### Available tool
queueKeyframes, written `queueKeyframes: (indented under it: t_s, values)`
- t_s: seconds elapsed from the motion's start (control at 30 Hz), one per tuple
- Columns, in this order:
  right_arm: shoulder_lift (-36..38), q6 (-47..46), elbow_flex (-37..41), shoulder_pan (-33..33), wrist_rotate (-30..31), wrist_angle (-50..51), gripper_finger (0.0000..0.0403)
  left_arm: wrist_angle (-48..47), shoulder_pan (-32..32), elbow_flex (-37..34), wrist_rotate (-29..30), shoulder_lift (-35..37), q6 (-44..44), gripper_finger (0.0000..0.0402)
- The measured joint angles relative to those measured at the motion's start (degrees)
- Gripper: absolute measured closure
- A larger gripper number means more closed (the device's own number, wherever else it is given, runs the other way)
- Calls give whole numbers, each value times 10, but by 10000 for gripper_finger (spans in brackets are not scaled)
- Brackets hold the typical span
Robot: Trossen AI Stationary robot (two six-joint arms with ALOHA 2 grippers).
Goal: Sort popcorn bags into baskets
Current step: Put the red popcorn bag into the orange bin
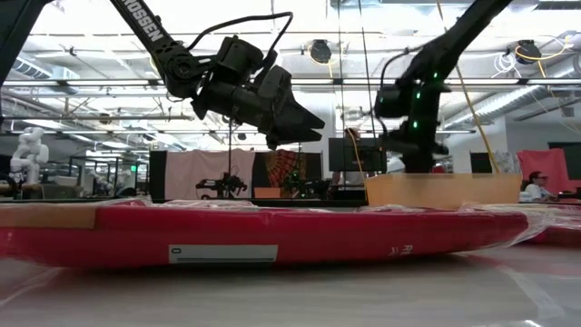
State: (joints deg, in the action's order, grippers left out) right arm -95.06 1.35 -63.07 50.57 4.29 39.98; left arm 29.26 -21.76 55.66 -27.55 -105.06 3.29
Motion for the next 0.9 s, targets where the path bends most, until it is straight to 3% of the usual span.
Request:
queueKeyframes:
  t_s: [0.17, 0.53, 0.6, 0.73, 0.9]
  values:
    - [-38, -3, 0, 17, 77, 7, 383, -6, 0, 0, 0, 0, -1, 190]
    - [-31, -17, -1, 64, 122, 67, 394, -20, 0, 0, 0, 0, -1, 190]
    - [-28, -25, 0, 66, 109, 61, 394, -22, 0, 0, 0, 0, -1, 190]
    - [-21, -44, -1, 48, 25, 16, 394, -22, 0, 0, 0, 0, -1, 190]
    - [-21, -51, 4, -11, 16, -19, 395, -22, 0, 0, 0, 0, -1, 190]
